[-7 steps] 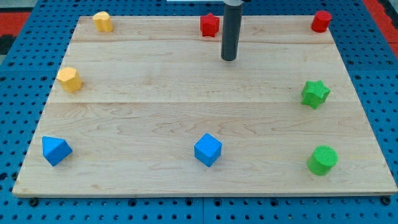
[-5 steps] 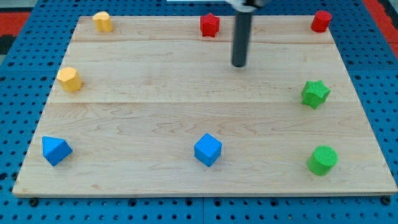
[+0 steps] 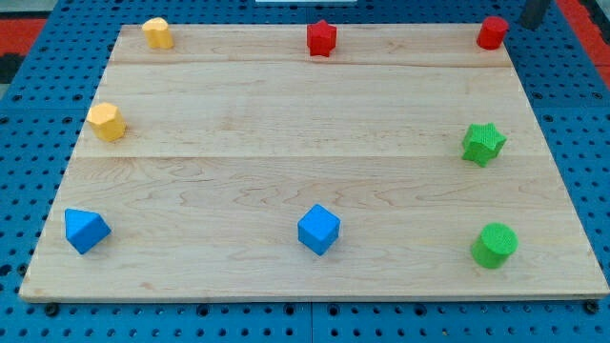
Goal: Move the red circle to the top vertical of green star
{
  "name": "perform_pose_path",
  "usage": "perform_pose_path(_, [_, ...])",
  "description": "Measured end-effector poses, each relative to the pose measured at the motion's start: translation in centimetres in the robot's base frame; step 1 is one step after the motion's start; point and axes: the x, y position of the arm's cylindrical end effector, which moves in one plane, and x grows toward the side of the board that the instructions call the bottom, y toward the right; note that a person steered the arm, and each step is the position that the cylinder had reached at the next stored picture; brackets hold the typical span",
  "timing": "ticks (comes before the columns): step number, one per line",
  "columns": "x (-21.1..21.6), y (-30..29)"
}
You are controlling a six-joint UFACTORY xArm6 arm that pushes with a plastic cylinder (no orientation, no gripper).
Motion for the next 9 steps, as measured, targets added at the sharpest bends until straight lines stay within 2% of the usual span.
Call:
perform_pose_path(1, [1.3,-3.4])
perform_pose_path(2, [0.8,-8.2])
perform_pose_path(5, [0.8,-9.1])
perform_pose_path(6, [2.1,-8.8])
perform_pose_path(8, [7.3,-7.1])
perform_pose_path(9, [11.5,-6.6])
